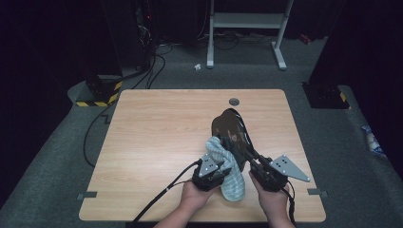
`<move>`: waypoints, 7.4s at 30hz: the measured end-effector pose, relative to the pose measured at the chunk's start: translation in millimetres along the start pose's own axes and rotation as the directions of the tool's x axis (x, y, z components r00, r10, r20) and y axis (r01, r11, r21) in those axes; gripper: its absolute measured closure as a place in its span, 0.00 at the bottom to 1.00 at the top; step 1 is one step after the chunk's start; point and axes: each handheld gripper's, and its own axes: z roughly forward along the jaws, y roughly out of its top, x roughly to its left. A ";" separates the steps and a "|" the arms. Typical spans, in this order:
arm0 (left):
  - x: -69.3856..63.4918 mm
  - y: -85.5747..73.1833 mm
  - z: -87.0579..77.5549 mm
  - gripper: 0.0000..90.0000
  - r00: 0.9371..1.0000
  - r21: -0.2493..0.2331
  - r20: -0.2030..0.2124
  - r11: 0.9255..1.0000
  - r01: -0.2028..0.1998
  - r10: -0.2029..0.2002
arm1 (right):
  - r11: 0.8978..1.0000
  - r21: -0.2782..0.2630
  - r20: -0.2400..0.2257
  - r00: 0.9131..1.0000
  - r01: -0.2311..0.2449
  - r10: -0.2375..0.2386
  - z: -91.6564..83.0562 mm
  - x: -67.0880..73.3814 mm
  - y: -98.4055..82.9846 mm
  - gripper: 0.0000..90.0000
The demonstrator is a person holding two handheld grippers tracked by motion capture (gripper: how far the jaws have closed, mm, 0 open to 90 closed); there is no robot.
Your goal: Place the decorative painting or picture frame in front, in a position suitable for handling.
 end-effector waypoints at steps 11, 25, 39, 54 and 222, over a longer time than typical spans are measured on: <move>-10.2 10.7 -6.0 0.76 1.000 -0.035 0.019 0.999 -0.020 0.020 | 1.000 0.003 0.000 1.000 0.006 -0.006 0.5 1.7 -0.9 0.87; 16.2 10.1 -1.7 0.76 0.998 -0.024 -0.053 1.000 0.014 -0.015 | 1.000 0.003 0.003 1.000 0.012 -0.012 1.0 3.8 -1.6 0.87; -7.8 26.0 -13.4 0.76 0.999 -0.098 0.001 0.994 -0.038 0.038 | 1.000 0.000 0.005 1.000 0.019 -0.019 1.1 4.8 -2.1 0.86; 25.6 -8.7 10.8 0.75 0.997 0.057 -0.077 0.998 0.030 -0.025 | 1.000 0.003 0.002 1.000 0.014 -0.014 0.6 4.1 -2.1 0.86; 20.5 63.7 -13.1 0.76 0.998 -0.131 -0.051 0.990 -0.046 0.040 | 0.995 0.011 -0.144 0.985 -0.095 0.096 -7.9 -7.2 14.5 0.51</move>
